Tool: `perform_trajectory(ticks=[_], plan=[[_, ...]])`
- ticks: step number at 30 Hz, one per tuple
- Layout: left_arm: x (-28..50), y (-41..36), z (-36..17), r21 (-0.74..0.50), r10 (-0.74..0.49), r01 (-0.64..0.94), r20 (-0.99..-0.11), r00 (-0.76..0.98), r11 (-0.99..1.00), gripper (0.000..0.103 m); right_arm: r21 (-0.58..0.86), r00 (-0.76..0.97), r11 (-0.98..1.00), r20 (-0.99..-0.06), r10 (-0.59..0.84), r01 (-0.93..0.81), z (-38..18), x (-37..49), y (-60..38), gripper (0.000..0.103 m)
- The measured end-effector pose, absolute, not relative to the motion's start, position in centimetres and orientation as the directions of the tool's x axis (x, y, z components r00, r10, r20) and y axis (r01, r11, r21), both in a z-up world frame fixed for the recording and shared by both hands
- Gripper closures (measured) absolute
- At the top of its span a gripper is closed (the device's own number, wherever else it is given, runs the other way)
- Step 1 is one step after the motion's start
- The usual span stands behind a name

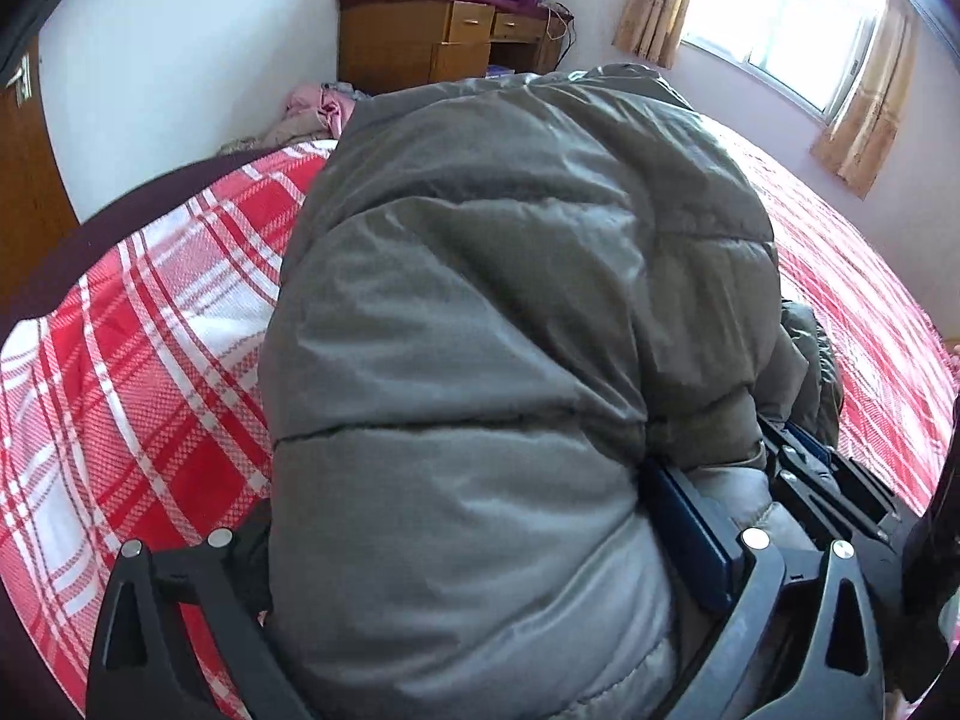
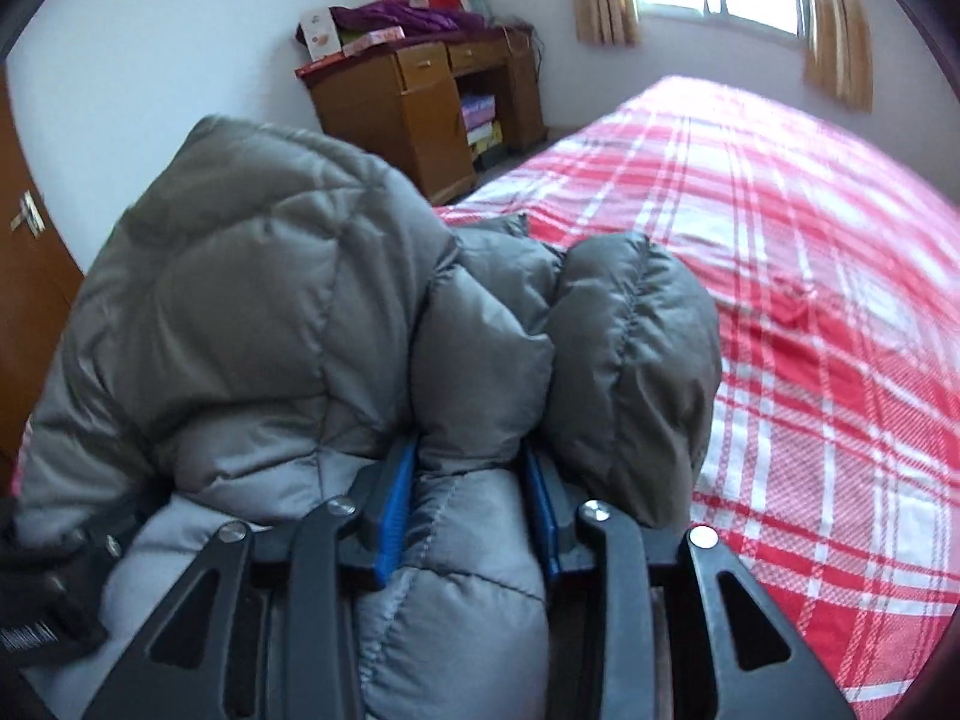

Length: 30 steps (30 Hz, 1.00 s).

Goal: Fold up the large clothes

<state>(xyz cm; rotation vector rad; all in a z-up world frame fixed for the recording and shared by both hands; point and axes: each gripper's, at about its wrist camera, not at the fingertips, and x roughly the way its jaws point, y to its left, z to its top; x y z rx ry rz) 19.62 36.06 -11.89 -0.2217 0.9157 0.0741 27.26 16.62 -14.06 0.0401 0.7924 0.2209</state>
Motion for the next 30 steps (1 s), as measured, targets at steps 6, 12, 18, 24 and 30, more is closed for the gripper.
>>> perform_trajectory(ticks=[6,12,18,24,30], plan=[[19.1,36.0,-10.1,-0.169,-0.056,-0.134,-0.797,0.601,0.976,0.001,0.118,0.686,0.974,-0.693,0.221,-0.194,-14.4,27.3,16.3,0.068],[20.9,36.1,-8.4,-0.101,0.021,-0.157,-0.776,0.63,0.982,0.001,0.131,0.688,0.972,-0.688,0.231,-0.195,-14.3,27.0,16.1,0.068],[23.5,36.9,-10.8,-0.123,-0.003,-0.163,-0.809,0.588,0.979,0.001,0.166,0.682,0.967,-0.686,0.253,-0.193,-14.4,27.0,15.7,0.068],[23.6,37.0,-11.8,-0.139,-0.008,-0.175,-0.806,0.592,0.975,0.0,0.168,0.678,0.968,-0.692,0.25,-0.185,-14.3,27.1,15.7,0.068],[22.7,36.8,-11.4,-0.143,-0.016,-0.173,-0.813,0.582,0.974,0.0,0.119,0.657,0.974,-0.722,0.219,-0.193,-13.7,27.0,16.2,0.066]])
